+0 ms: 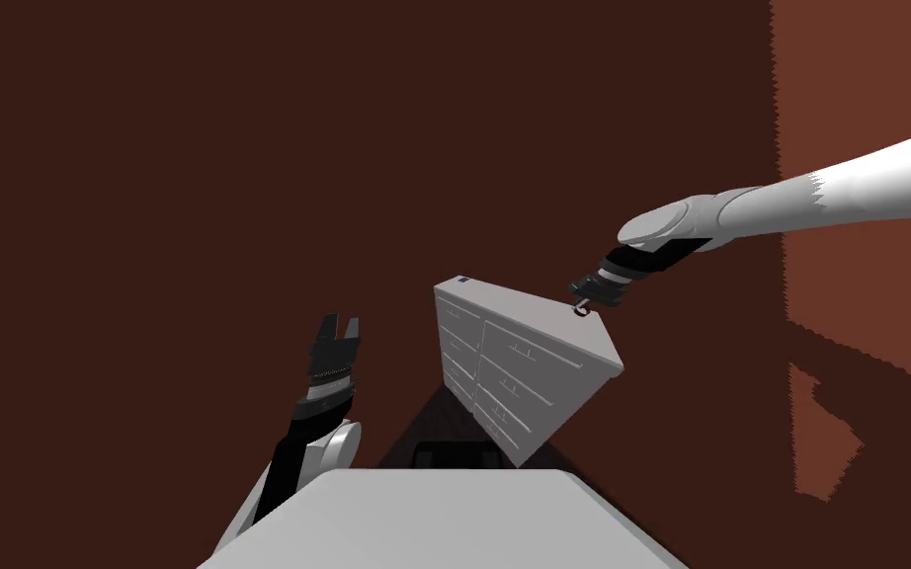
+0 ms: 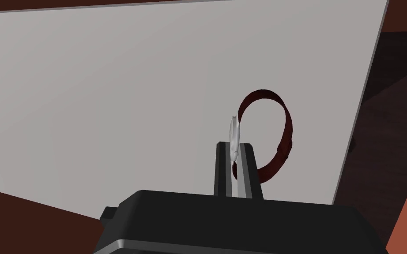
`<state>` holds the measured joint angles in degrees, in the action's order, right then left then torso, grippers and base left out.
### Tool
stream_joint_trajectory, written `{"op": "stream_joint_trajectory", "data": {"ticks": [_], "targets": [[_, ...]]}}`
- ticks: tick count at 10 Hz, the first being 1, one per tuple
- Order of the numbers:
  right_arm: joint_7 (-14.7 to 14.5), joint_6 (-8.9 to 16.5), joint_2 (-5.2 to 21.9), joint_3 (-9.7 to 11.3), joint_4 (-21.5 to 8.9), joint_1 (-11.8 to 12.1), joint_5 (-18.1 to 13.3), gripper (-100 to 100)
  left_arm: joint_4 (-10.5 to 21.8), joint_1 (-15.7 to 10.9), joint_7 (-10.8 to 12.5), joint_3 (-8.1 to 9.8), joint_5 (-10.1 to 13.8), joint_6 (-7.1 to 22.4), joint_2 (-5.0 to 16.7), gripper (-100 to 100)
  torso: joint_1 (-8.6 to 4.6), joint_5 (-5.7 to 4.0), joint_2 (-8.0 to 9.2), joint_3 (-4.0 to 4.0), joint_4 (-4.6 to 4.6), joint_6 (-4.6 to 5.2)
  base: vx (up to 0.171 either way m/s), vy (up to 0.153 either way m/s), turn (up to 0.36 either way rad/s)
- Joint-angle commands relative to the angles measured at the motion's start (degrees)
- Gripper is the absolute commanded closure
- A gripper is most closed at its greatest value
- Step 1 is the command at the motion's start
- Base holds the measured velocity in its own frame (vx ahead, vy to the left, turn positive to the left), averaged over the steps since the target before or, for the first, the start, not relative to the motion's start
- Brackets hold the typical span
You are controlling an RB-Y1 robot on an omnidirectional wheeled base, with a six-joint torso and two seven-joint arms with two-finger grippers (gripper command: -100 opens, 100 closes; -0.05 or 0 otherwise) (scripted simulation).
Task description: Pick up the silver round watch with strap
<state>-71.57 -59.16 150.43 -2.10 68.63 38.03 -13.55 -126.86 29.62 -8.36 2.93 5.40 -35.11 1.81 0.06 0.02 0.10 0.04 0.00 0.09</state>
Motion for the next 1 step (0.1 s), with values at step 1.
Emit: {"op": "stream_joint_trajectory", "data": {"ticks": [1], "targets": [[0.0,0.0,0.0,0.0,0.0,0.0,0.0,0,0.0,0.0,0.0,0.0,0.0,0.0,0.0,0,0.0,0.0,0.0,0.0,0.0,0.0,0.0,0.0,0.0]]}}
